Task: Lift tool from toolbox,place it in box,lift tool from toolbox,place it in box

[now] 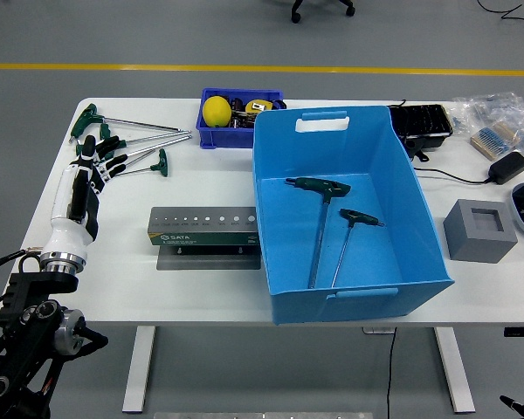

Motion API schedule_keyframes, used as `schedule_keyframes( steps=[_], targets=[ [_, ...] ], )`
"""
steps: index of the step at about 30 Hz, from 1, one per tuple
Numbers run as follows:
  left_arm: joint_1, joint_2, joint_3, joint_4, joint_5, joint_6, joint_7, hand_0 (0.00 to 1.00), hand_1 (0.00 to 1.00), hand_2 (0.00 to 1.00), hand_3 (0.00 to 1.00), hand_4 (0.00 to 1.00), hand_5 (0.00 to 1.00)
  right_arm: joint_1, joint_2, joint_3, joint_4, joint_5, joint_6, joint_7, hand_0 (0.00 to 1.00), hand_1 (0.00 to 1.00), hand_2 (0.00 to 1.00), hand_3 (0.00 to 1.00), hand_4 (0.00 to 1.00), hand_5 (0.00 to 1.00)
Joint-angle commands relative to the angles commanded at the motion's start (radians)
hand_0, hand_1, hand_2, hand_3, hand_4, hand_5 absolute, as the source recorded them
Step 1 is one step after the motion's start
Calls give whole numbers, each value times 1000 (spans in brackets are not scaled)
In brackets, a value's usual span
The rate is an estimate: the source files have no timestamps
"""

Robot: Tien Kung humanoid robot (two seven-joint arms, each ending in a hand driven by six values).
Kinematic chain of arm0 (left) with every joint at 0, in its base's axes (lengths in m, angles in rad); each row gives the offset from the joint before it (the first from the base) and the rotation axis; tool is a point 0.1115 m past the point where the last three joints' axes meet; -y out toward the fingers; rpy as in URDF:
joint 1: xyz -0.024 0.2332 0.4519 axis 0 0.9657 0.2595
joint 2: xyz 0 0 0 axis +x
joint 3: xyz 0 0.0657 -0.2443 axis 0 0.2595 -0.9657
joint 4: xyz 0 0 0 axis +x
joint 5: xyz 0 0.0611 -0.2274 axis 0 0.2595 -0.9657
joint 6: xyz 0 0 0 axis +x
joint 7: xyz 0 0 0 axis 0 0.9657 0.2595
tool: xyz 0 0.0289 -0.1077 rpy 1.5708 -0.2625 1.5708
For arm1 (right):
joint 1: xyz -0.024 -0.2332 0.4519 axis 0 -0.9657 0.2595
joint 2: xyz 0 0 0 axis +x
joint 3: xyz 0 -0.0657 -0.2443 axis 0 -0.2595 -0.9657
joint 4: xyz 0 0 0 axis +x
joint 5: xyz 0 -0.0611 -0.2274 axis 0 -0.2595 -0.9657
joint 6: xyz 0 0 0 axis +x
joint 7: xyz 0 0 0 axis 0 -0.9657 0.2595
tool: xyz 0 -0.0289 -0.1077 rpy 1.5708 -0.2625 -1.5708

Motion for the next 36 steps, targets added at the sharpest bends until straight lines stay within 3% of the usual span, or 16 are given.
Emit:
schedule_keyframes(
  steps=[13,19,20,25,26,31,32,36],
  targets=[
    [4,5,-8,5,15,-5,18,760,757,850,758,998,998,2,1,0,0,-6,2,0,766,686,725,668,948,765],
    [0,7,4,7,11,12,16,763,777,858,759,998,998,1,0,-6,0,-1,2,1,766,686,725,667,948,765],
    [-2,7,6,8,11,15,16,819,830,893,762,996,998,1,0,-8,0,1,2,1,766,685,725,667,948,765],
    [-9,9,18,15,-3,43,3,819,830,893,762,996,998,2,-4,-29,0,23,1,3,766,685,725,667,948,765],
    [-10,11,24,17,-10,52,-3,891,944,998,845,994,998,1,-5,-31,0,25,1,3,768,686,725,668,948,765],
    [-9,12,41,24,-21,75,-24,891,944,998,845,994,998,-2,-7,-39,0,31,0,2,768,686,725,668,948,765],
    [-9,13,42,25,-22,77,-26,989,998,998,951,998,998,-2,-7,-40,0,32,1,2,767,686,726,667,948,765],
    [-8,17,42,27,-25,78,-23,989,998,998,951,998,998,-2,-8,-39,0,32,1,2,767,686,726,667,948,765]
  ],
)
